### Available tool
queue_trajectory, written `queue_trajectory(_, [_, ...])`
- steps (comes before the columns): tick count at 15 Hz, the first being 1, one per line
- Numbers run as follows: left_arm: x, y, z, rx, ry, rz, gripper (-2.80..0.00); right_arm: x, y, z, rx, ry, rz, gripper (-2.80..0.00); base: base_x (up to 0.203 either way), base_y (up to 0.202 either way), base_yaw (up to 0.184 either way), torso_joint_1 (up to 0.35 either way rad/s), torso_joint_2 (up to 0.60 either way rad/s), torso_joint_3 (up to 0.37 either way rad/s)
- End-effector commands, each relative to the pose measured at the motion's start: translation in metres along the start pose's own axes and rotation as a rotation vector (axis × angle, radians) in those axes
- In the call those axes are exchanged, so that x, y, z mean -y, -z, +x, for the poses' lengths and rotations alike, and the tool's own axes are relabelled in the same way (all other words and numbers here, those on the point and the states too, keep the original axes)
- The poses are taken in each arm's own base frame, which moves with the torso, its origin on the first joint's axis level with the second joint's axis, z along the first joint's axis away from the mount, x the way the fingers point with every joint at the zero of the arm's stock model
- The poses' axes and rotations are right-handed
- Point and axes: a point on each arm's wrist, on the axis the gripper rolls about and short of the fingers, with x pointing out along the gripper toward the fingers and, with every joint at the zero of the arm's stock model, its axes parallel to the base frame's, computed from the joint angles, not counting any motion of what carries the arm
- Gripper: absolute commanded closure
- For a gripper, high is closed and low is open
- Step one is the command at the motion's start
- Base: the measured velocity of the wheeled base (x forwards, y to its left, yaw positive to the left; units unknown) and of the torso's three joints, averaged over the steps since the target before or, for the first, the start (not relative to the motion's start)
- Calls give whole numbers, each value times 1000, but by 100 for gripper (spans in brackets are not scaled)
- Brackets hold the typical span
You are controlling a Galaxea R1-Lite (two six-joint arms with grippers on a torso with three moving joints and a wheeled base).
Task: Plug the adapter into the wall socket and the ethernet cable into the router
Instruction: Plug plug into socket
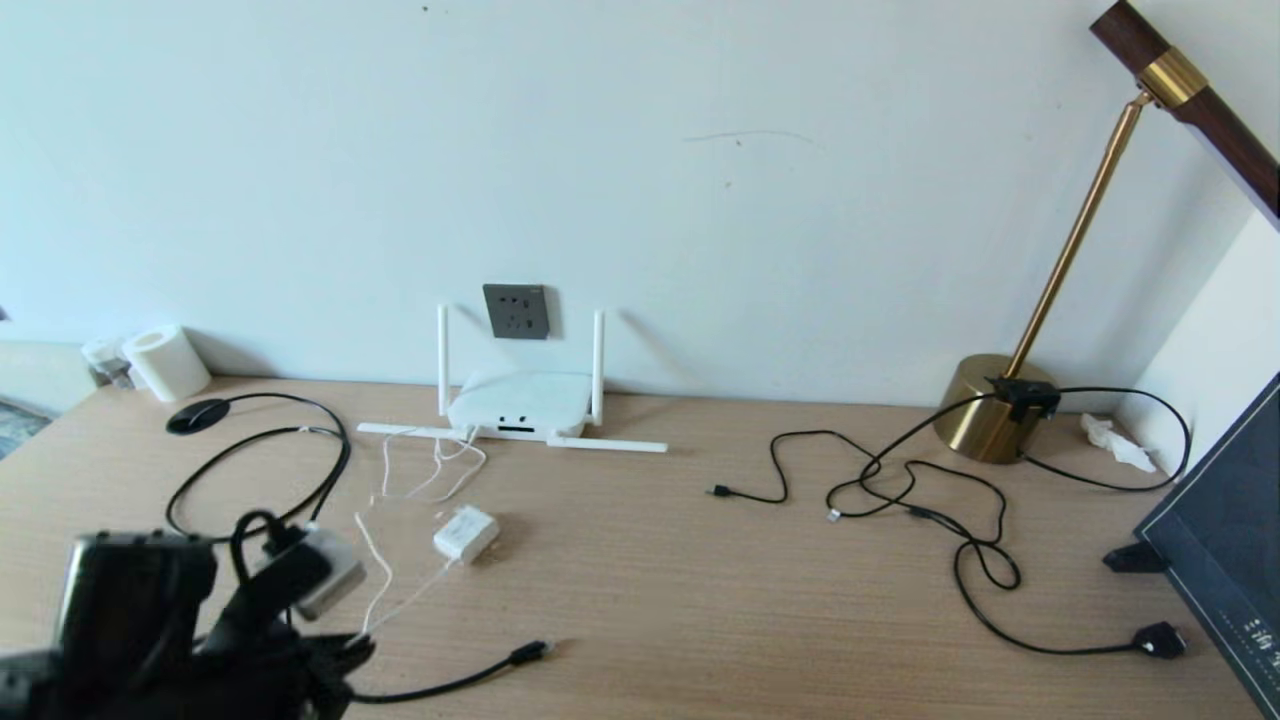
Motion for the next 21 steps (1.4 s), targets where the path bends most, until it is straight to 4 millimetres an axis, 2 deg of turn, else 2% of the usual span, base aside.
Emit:
queue_trajectory(1, [26,43,-36,7,15,17,0,0,0,0,0,0,-1,0,0,0,0,0,0,0])
queue_trajectory(4, [41,67,-71,41,22,30,0,0,0,0,0,0,1,0,0,0,0,0,0,0])
queue_trajectory(5, [45,75,-81,5,55,35,-280,0,0,0,0,0,0,0,0,0,0,0,0,0])
queue_trajectory(6, [48,79,-91,-37,90,39,-280,0,0,0,0,0,0,0,0,0,0,0,0,0])
queue_trajectory(8, [43,68,-105,-14,96,45,-280,0,0,0,0,0,1,0,0,0,0,0,0,0])
queue_trajectory(11, [34,48,-106,-14,99,45,-280,0,0,0,0,0,0,0,0,0,0,0,0,0])
queue_trajectory(13, [27,32,-99,-42,113,18,-280,0,0,0,0,0,1,0,0,0,0,0,0,0])
queue_trajectory(16, [16,5,-78,-128,171,-151,-280,0,0,0,0,0,1,0,0,0,0,0,0,0])
queue_trajectory(21, [12,-31,-16,-354,251,-496,-280,0,0,0,0,0,0,0,0,0,0,0,0,0])
